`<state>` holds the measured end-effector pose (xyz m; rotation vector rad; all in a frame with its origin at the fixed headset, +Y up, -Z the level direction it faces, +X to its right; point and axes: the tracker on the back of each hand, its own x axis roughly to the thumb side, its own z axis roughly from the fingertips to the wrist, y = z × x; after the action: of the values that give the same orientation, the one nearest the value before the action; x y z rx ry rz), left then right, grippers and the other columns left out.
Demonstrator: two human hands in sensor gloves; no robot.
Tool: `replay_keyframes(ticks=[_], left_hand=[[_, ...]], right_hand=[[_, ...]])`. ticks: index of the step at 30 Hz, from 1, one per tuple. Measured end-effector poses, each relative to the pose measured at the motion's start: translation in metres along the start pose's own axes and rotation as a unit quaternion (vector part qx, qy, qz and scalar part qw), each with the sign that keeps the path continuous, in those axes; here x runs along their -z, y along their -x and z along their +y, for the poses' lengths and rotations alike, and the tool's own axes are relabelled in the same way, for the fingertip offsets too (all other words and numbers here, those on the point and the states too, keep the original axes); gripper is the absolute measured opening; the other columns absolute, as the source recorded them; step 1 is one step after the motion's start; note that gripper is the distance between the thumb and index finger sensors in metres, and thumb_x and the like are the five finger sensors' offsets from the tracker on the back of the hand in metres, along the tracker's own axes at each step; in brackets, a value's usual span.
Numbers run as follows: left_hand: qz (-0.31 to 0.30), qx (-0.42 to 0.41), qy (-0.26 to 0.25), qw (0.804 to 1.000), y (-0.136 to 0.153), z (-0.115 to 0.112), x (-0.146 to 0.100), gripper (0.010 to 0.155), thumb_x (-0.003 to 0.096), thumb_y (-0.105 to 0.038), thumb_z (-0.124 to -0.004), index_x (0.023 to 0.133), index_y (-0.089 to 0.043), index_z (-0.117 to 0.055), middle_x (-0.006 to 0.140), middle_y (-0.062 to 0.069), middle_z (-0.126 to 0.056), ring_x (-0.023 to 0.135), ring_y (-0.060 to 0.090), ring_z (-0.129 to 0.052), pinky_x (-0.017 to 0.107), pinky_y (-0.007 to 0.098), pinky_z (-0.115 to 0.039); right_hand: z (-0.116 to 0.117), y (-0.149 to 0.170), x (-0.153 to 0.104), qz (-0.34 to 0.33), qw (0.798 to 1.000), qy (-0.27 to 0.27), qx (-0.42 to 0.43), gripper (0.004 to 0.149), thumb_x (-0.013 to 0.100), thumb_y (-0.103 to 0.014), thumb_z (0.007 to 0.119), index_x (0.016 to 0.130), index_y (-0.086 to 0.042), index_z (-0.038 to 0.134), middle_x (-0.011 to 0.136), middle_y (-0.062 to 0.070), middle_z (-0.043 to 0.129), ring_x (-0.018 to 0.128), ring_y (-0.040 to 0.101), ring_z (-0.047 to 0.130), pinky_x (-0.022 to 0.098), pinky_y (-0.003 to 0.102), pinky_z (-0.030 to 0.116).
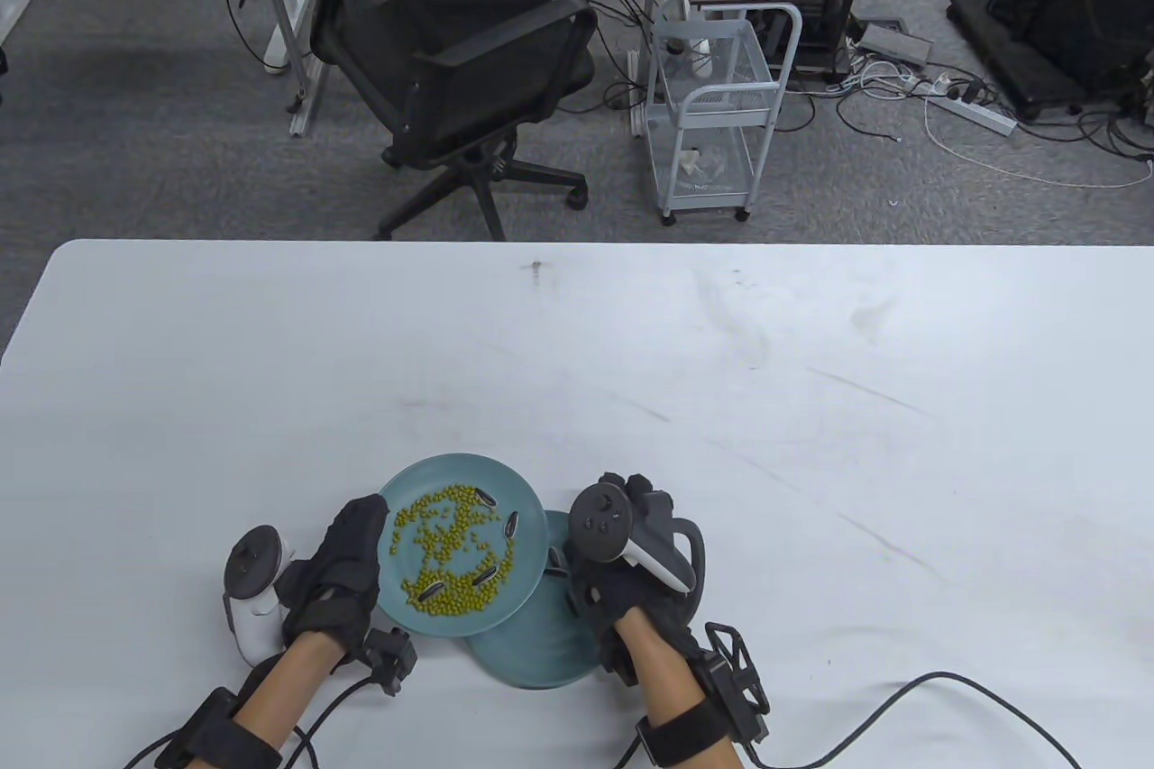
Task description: Pick sunflower seeds with hand pinch into plate
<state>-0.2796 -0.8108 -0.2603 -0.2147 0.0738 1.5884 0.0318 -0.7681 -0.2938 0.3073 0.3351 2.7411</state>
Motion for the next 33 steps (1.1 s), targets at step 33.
replay_keyframes(ticks=[33], left_hand=[[-0.005, 0.008, 0.005, 1.000, 0.000, -0.003, -0.001, 0.048, 0.0654, -0.050, -0.054, 0.097, -0.013, -0.053, 0.074, 0.012, -0.087, 0.036, 0.020, -0.103, 0.021, 0.027, -0.086]], right_hand=[[-0.056, -0.151, -0.011, -0.227, 0.972, -0.004, -0.066, 0.038, 0.058, -0.021, 0.088, 0.084, 0.005, 0.087, 0.114, 0.035, 0.044, 0.100, 0.069, 0.032, 0.066, 0.080, 0.026]])
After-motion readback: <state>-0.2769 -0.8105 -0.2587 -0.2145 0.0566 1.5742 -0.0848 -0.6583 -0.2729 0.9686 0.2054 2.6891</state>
